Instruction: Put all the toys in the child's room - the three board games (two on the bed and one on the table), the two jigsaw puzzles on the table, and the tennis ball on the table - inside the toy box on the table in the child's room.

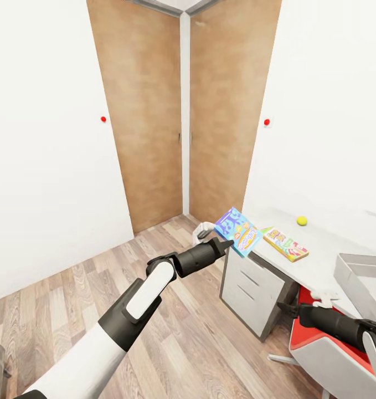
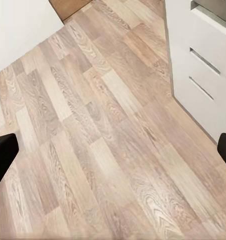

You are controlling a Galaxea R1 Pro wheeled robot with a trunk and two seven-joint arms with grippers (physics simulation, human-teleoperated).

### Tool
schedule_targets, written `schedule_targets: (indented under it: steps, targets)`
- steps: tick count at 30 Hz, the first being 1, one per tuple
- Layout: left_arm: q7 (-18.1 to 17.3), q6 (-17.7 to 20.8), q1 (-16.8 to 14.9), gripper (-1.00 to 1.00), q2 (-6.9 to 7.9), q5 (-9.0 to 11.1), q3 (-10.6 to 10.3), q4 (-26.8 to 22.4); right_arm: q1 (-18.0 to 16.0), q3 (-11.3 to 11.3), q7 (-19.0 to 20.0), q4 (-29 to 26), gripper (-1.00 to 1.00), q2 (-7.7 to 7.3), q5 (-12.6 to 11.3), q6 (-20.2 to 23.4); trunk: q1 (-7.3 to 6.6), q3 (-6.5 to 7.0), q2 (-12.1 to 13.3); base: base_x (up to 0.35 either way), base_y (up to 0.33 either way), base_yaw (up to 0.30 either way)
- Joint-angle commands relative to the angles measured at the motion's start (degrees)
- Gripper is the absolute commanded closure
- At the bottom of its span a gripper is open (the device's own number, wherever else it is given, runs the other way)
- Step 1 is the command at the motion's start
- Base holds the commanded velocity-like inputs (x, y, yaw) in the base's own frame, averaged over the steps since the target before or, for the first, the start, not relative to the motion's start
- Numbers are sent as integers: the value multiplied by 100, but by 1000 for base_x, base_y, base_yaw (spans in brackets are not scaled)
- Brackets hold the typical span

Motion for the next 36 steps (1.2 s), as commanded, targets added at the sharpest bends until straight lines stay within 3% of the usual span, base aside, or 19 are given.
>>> schedule_targets:
  steps: [1,17,25,36]
  targets:
    - [-4,21,-3,100,-2,16,5,-1,0,-24,61,-14,-100,-19,-35,76,4,-4,-12,0,0,0]
    - [-4,22,4,100,3,1,11,-7,24,-96,320,-55,-100,-122,-35,185,4,138,-12,0,0,0]
    - [-4,22,6,100,4,-3,16,-8,31,-107,571,-57,-100,-245,-35,192,4,213,-12,0,0,0]
    - [-12,23,5,100,32,9,18,-8,34,-112,710,-58,-100,-277,-35,193,4,315,-12,81,70,0]
